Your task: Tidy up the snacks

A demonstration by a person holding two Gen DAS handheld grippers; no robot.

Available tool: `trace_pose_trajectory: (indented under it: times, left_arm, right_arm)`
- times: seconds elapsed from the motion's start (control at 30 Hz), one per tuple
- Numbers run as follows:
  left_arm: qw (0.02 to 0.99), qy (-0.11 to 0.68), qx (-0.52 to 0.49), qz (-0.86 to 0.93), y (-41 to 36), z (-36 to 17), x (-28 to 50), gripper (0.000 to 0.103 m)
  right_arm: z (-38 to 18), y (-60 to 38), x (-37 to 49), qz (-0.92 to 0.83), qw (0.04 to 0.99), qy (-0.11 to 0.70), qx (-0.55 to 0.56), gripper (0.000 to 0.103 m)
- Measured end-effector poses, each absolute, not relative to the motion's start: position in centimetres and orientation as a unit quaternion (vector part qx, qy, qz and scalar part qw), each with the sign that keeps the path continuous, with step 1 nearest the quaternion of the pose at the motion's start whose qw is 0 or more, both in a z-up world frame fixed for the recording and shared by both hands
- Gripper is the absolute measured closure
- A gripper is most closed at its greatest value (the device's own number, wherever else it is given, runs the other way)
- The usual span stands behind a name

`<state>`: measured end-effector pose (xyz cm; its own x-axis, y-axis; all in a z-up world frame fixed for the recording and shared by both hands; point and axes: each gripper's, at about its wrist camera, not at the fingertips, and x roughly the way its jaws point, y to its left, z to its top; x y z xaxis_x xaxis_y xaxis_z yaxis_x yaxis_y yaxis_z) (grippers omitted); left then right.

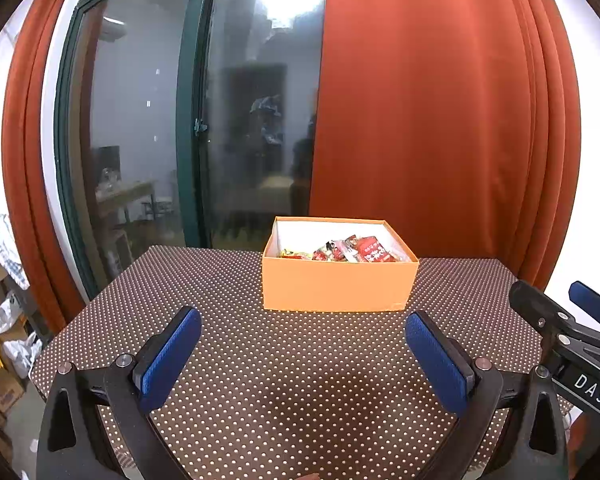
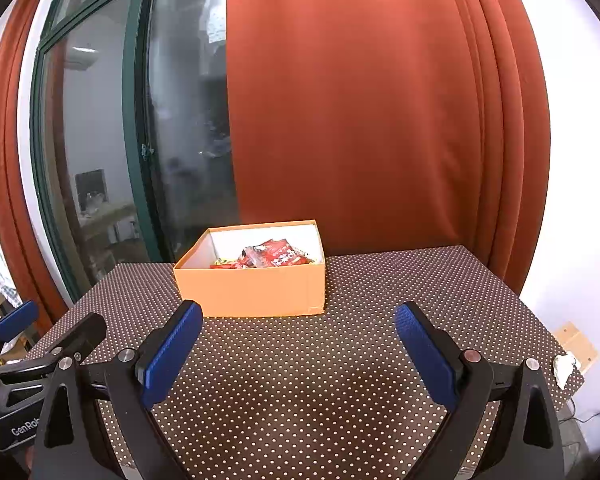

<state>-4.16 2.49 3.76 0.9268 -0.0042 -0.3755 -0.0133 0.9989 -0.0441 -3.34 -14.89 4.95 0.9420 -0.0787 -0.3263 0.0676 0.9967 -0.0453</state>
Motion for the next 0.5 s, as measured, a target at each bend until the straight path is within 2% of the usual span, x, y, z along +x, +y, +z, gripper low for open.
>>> trace_pose_trajectory:
  times: [0.5]
  left_arm:
    - [0.981, 0.194, -0.018, 0.003, 1.77, 3.42, -3.74, 0.000]
  right_arm:
    - [4.75, -15.35, -3.12, -0.038, 0.985, 0.170, -0.011, 0.004]
